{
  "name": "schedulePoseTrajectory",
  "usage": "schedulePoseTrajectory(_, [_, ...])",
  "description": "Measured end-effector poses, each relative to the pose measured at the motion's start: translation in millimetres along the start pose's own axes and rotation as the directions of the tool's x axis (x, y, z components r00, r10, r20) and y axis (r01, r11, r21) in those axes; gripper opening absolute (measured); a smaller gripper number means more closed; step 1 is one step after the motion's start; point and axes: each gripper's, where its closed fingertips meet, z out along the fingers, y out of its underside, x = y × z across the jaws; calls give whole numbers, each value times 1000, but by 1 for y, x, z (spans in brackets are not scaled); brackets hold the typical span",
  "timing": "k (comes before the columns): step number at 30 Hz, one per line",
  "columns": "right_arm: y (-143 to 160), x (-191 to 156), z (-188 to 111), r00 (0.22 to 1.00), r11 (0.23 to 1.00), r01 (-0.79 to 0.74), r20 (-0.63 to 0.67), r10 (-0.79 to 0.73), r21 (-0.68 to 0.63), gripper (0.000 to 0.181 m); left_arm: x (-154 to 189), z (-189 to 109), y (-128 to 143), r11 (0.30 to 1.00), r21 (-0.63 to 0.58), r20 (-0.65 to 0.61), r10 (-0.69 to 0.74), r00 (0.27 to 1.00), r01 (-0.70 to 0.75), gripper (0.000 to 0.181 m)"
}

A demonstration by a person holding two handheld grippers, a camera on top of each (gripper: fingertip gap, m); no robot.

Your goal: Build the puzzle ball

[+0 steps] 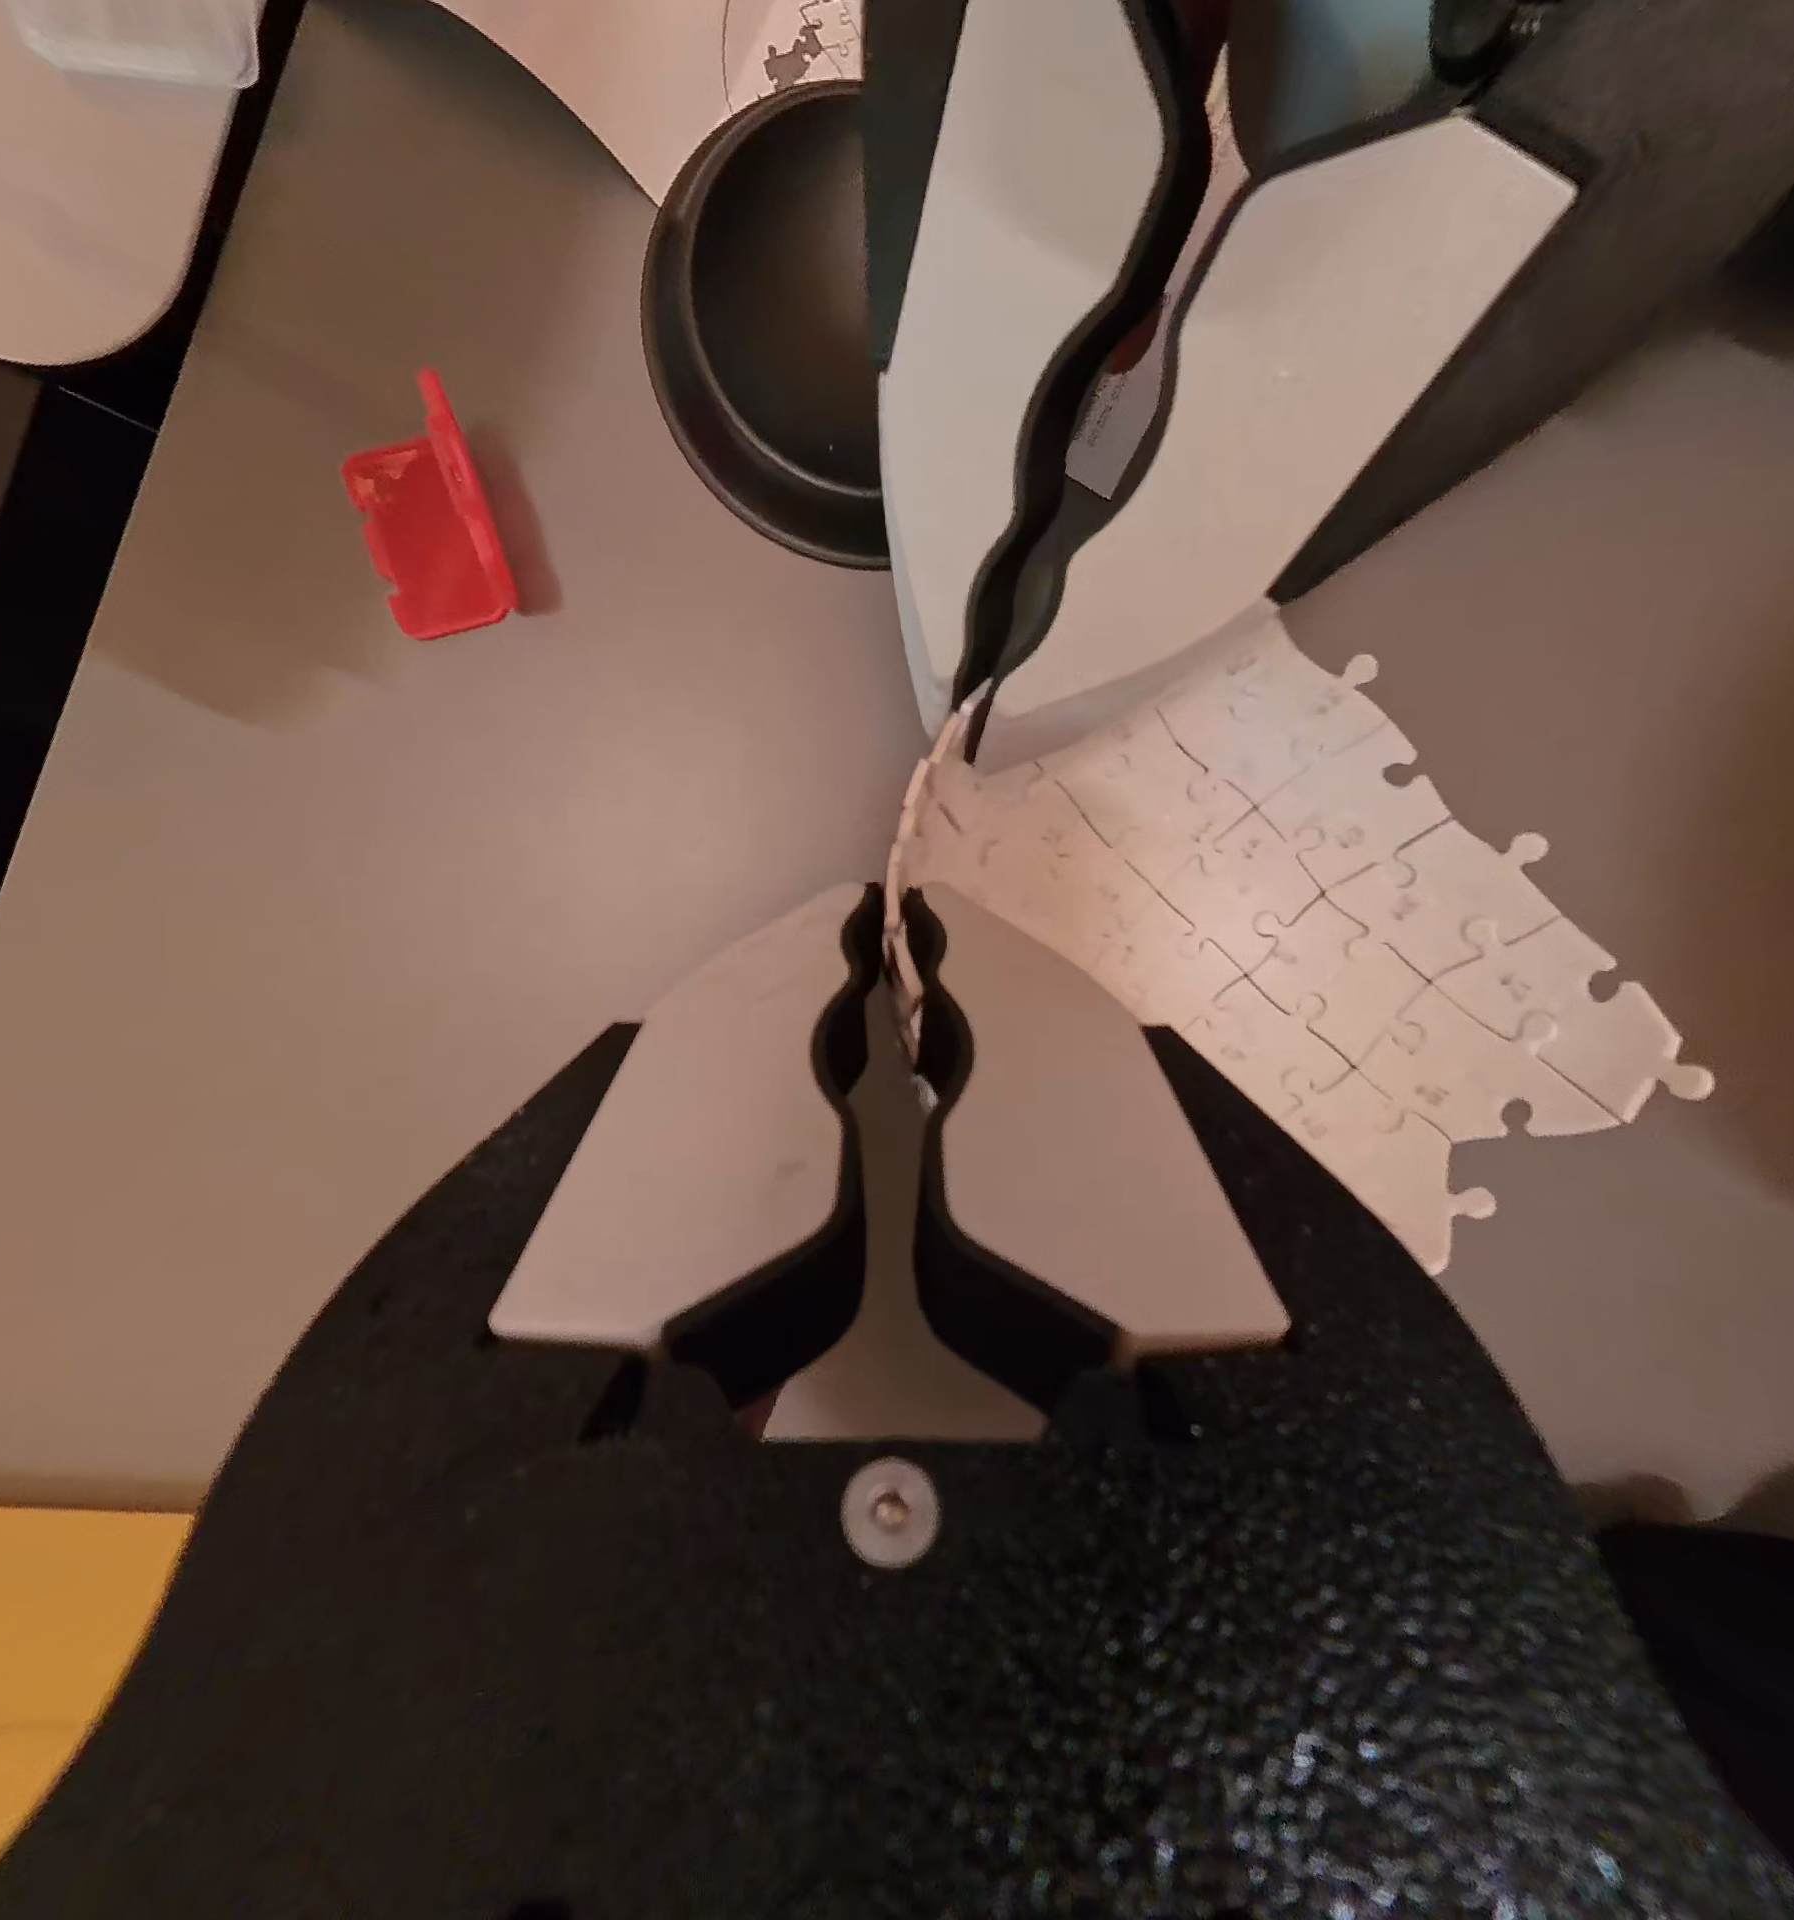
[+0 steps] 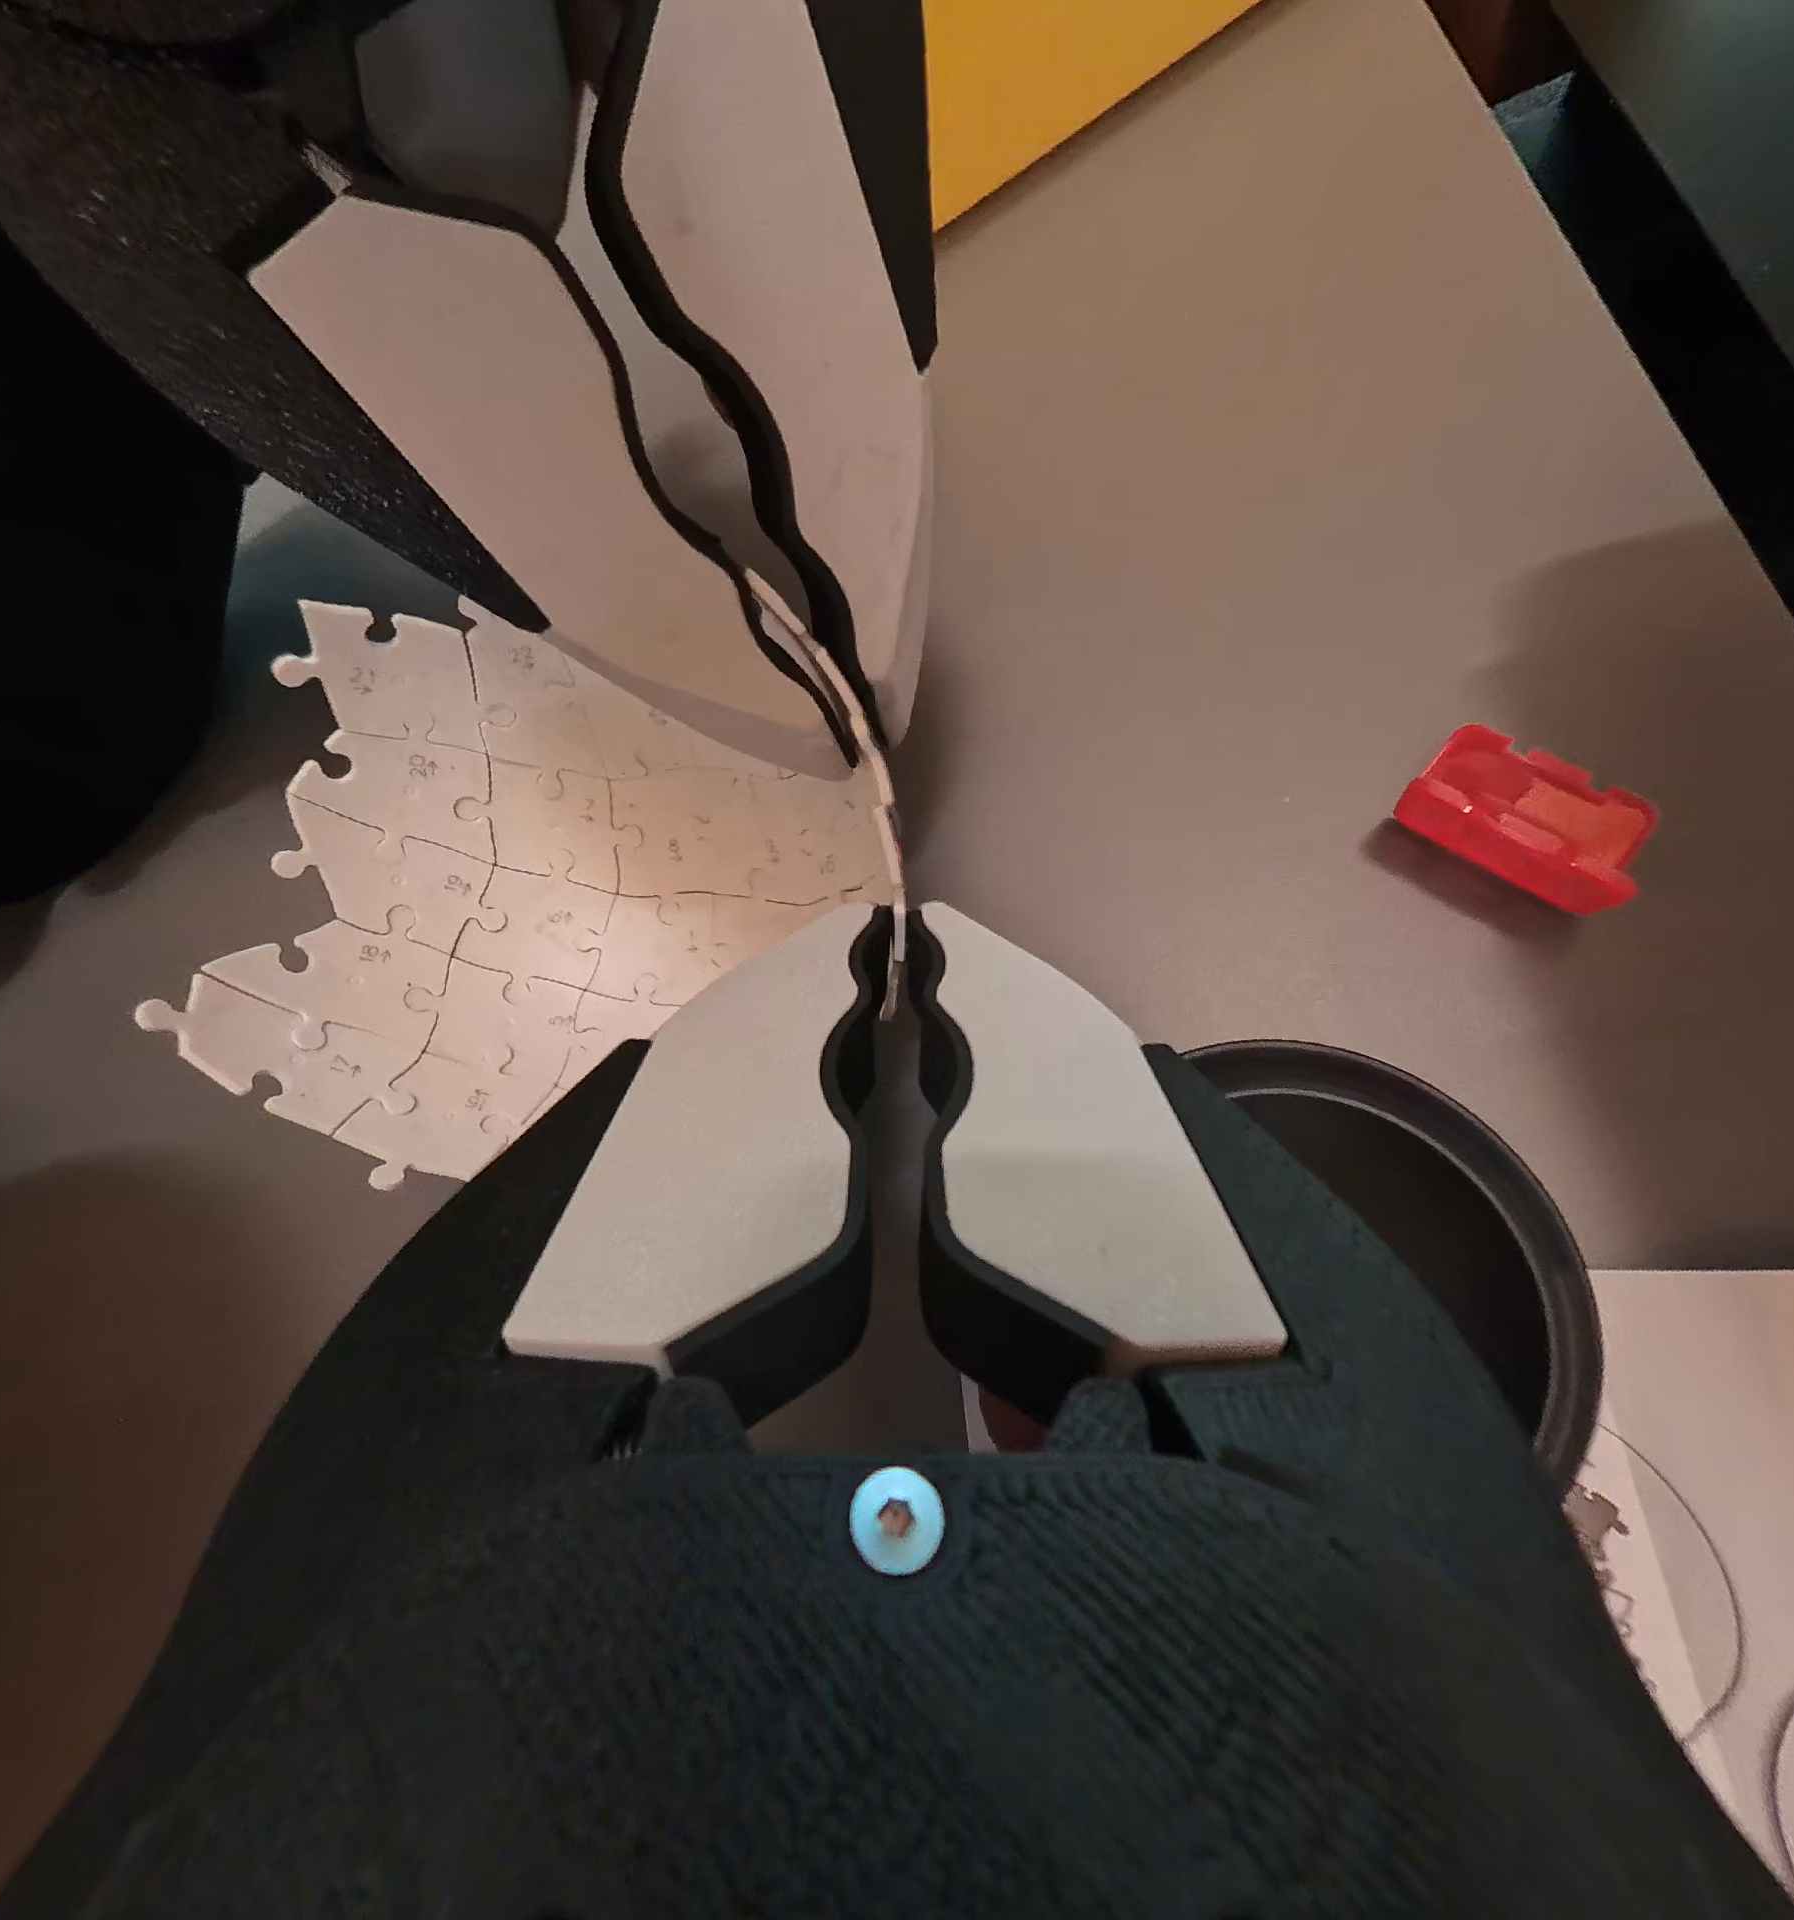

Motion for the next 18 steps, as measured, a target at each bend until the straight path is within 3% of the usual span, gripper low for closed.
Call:
schedulePoseTrajectory(10, [2,5,0,995,998,43,-93,-46,-39,7,-1,1,-3,999,3,3,-38,999,38,3])
schedulePoseTrajectory(18, [3,1,1,999,999,23,-44,-24,-44,7,1,1,-4,999,10,-7,-45,999,45,3])
